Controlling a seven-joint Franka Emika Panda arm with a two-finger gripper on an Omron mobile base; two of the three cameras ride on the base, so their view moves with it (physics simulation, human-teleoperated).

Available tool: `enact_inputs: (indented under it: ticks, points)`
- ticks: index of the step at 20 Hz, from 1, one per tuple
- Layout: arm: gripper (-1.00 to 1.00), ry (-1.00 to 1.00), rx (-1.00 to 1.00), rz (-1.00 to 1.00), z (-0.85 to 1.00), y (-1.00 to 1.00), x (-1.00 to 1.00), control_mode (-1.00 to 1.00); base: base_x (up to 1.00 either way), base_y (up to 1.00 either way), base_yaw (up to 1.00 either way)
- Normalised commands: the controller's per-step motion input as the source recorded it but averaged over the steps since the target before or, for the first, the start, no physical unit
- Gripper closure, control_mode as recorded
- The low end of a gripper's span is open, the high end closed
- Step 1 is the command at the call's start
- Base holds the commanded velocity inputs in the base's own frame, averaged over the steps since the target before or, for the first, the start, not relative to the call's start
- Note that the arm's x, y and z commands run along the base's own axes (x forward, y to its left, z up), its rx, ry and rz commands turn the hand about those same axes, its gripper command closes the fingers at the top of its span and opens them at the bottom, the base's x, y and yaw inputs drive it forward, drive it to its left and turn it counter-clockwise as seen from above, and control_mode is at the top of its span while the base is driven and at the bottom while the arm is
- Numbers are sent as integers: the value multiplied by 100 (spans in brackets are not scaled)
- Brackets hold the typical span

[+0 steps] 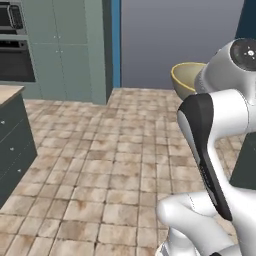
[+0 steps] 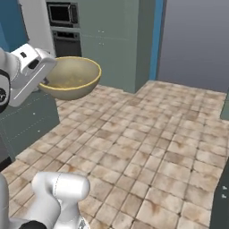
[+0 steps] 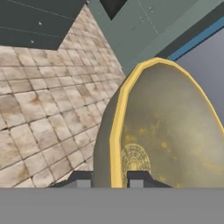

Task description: Move the bowls from the cabinet to the plates on the dining table.

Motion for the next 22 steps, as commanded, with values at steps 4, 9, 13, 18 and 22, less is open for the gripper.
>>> enact_inputs:
  ticks: [4, 9, 13, 18, 22]
  points:
    - [100, 0, 0, 0, 0, 0, 0, 100, 93, -8, 17]
    - [100, 0, 0, 0, 0, 0, 0, 100, 92, -9, 16]
    - [100, 0, 0, 0, 0, 0, 0, 100, 82, 0, 18]
    - [100, 0, 0, 0, 0, 0, 0, 100, 77, 0, 19]
    - [100, 0, 0, 0, 0, 0, 0, 100, 55, 0, 25]
